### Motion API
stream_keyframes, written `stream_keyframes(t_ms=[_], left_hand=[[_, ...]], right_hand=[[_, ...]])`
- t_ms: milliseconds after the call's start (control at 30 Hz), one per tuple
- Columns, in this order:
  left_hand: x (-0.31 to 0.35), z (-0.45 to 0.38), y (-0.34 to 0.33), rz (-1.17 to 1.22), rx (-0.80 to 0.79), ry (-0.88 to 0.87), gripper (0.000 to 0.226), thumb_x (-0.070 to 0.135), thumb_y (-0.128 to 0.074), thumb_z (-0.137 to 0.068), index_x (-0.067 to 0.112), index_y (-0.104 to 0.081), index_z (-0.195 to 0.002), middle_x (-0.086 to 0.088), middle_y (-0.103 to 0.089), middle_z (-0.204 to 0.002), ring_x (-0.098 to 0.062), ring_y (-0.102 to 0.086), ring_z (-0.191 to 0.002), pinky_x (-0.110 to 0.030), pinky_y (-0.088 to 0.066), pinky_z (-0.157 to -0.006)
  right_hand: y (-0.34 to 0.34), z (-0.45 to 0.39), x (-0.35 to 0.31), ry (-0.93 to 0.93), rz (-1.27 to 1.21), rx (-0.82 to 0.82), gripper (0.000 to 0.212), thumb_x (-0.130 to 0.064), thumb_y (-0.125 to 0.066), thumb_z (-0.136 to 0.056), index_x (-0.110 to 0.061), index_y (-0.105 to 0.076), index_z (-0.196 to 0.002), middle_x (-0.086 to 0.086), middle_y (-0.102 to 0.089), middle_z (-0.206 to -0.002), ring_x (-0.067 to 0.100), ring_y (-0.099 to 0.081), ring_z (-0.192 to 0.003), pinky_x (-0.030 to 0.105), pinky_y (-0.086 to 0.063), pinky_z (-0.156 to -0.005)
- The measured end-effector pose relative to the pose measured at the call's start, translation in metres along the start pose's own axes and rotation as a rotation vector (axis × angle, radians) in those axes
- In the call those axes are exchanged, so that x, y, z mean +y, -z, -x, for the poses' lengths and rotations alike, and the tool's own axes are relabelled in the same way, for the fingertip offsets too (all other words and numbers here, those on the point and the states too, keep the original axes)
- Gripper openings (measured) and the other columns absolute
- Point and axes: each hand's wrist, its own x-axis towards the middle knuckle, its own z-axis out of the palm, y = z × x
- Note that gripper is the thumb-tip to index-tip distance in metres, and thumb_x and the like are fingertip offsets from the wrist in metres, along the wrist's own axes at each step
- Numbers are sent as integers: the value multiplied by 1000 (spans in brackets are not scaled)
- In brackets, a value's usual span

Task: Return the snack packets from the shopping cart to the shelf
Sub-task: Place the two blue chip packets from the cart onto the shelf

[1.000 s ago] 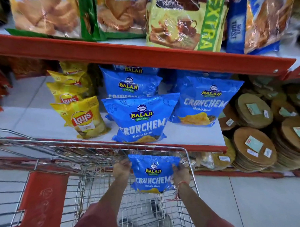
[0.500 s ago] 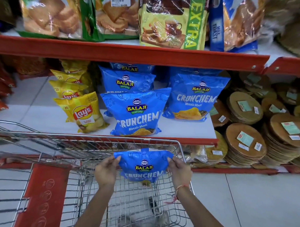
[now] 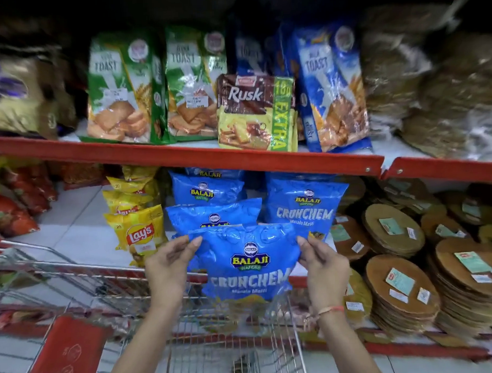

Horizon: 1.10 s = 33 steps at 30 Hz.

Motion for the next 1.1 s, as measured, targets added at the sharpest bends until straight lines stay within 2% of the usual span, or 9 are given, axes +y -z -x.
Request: stream_keyframes(t_ms=[133, 233, 367, 467, 700, 833, 933, 1000, 1100], left_hand=[[16, 3, -41, -21, -69, -45, 17, 16, -80, -72, 18, -71, -86, 6, -71, -78, 0, -67, -68, -9, -57, -63], [18, 5, -78, -81, -122, -55, 17, 17, -83, -69, 15, -72, -83, 6, -71, -72, -1, -67, -63, -8, -54, -59], [10, 7, -122, -219, -199, -56, 23, 8, -83, -67, -1, -73, -86, -11, -70, -74, -22, -67, -71, -28, -58, -74], [1, 6, -143, -294, -209, -42, 21, 4, -82, -68, -3, -70, -83, -11, -67, -70, -23, -66, -72, -27, -57, -71], [-8, 1, -163, -445, -308, -81, 15, 9, -78, -75, 3, -68, -85, -7, -65, -69, -20, -64, -72, -38, -58, -81], [-1, -5, -164, -476, -345, -67, 21, 6, -76, -77, -4, -69, -94, -16, -70, -76, -15, -59, -72, -29, -56, -79], [6, -8, -144, -394, -422, -66, 25, 0, -73, -79, -4, -67, -103, -17, -71, -80, -18, -66, -78, -19, -57, -77], [14, -13, -121, -330, -455, -80, 25, -1, -73, -78, -4, -67, -102, -22, -73, -88, -26, -70, -86, -28, -58, -84], [28, -33, -77, -263, -477, -106, 20, 0, -75, -76, -1, -70, -95, -17, -73, -82, -19, -70, -80, -27, -58, -79]], right_hand=[[15, -41, -15, 61, 39, 102, 23, -16, -72, -84, 0, -74, -99, 6, -70, -80, 25, -69, -72, 48, -60, -78], [28, -76, -14, 47, 93, 183, 23, -19, -71, -84, -2, -75, -100, 15, -76, -88, 31, -71, -83, 48, -58, -83], [42, -112, -1, 15, 205, 274, 21, -23, -70, -84, -9, -76, -99, 20, -76, -90, 33, -70, -84, 34, -51, -81], [48, -127, 14, -31, 257, 260, 19, -23, -70, -85, -10, -76, -98, 18, -76, -91, 29, -67, -80, 29, -47, -76], [52, -140, 33, -83, 392, 224, 24, -24, -66, -88, -7, -74, -103, 20, -75, -102, 37, -68, -95, 40, -53, -86], [43, -135, 18, -103, 548, 167, 41, -27, -60, -92, -3, -59, -125, 24, -68, -116, 42, -62, -106, 47, -51, -88], [20, -115, -1, 57, 562, 165, 55, -26, -58, -93, -2, -41, -140, 21, -47, -142, 35, -45, -130, 48, -44, -102], [-5, -96, -18, 192, 553, 166, 58, -26, -57, -94, -3, -36, -142, 15, -34, -152, 28, -31, -141, 47, -36, -112], [-56, -66, -44, 366, 491, 52, 45, -22, -57, -94, -7, -48, -136, 12, -44, -146, 25, -37, -138, 39, -34, -112]])
